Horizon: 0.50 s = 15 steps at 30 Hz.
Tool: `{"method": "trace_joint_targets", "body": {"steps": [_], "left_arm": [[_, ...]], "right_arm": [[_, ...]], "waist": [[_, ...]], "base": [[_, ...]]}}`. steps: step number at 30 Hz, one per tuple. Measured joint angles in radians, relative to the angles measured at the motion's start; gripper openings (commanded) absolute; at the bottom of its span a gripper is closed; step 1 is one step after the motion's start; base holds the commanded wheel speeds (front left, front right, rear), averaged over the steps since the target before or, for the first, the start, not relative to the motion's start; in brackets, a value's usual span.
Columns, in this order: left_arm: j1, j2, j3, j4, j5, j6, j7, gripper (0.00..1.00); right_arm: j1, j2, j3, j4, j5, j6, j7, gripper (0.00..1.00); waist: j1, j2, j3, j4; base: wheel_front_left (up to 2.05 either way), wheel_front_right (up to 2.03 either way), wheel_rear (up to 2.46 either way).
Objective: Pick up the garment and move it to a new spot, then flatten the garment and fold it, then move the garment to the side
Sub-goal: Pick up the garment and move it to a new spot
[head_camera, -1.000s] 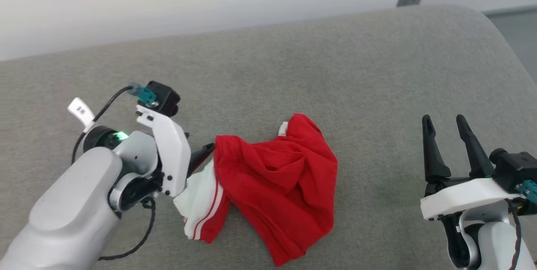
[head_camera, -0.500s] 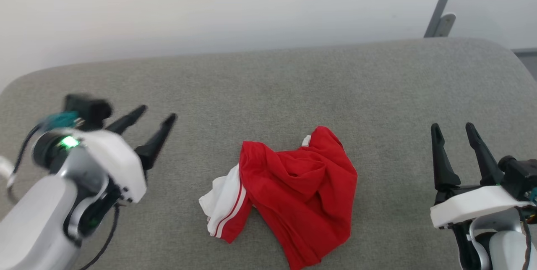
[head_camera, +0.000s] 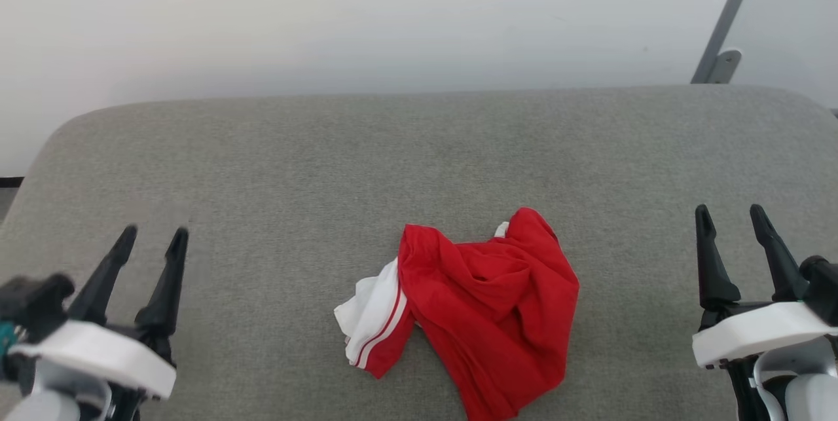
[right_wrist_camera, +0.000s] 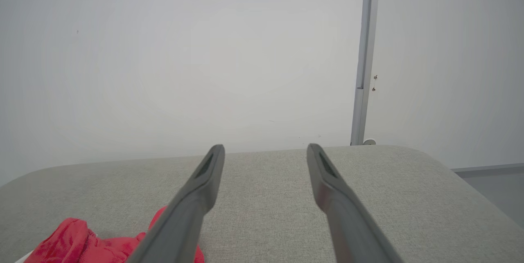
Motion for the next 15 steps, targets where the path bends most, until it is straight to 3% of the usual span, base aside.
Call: {"method": "trace_joint_targets", "body": {"steps": [7,15], "left_arm": [[0.122,-0.055,0.110,-0.026,0.046,0.004,-0.016,1.00],[0.220,-0.178,0.261,-0.026,0.144,-0.065,-0.016,1.00]], "right_arm": [[0.014,-0.007,-0.001,0.011,0.000,0.000,-0.005,1.00],[0.034,-0.009,-0.003,0.025,0.000,0.000,-0.025,1.00]], "waist": [[0.0000,0.0001,-0.010,0.023],[0.0000,0.0000,-0.018,0.041]], "base": [[0.00,0.00,0.00],[0.00,0.00,0.00]]}}
